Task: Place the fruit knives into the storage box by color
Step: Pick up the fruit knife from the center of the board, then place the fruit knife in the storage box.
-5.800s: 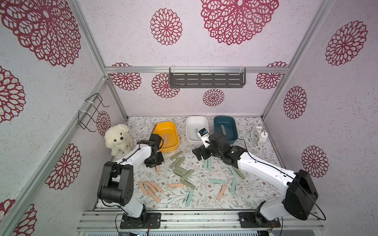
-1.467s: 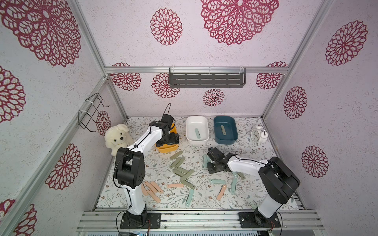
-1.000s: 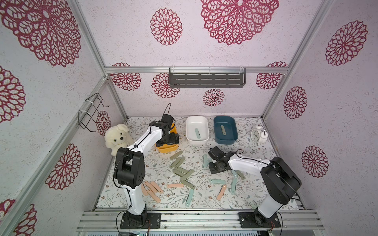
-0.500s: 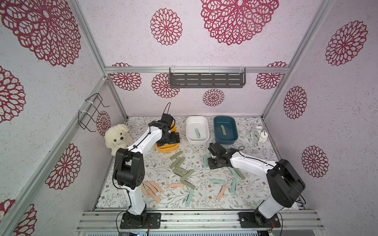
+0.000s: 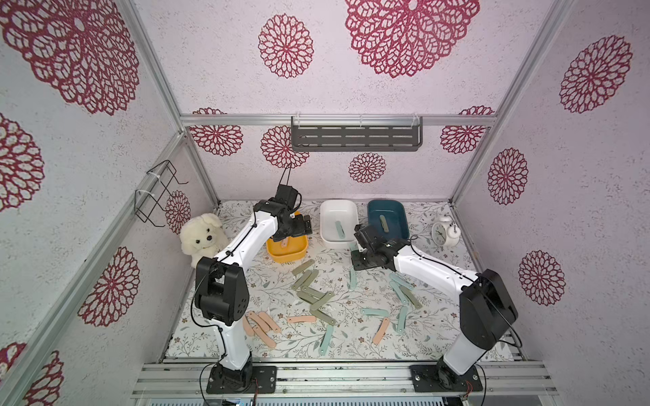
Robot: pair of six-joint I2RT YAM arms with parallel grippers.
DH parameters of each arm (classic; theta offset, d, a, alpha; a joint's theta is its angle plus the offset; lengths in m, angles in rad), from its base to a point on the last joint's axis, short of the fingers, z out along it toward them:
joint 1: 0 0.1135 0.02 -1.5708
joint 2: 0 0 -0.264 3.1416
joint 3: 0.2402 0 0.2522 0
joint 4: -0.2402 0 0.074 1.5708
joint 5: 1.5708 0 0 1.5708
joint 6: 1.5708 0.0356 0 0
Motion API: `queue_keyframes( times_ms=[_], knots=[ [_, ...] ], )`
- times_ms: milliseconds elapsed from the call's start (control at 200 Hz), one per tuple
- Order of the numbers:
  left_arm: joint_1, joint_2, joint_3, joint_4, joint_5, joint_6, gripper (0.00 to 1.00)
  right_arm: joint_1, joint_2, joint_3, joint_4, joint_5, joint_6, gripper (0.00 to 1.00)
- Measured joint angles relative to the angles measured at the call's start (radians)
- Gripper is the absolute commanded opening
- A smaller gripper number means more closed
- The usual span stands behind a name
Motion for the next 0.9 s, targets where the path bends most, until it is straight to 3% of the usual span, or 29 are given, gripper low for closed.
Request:
queue_keyframes(
  times_ms=[690, 901],
  knots=[
    [0.000, 0.002, 0.000, -0.014, 0.014, 0.001, 0.97, -0.128, 0.629, 0.769, -0.077, -0.007, -0.126, 0.25],
    [0.000, 0.002, -0.016, -0.013, 0.013, 0.001, 0.97, -0.130, 0.755, 0.888, -0.133, -0.008, -0.129, 0.28]
  ],
)
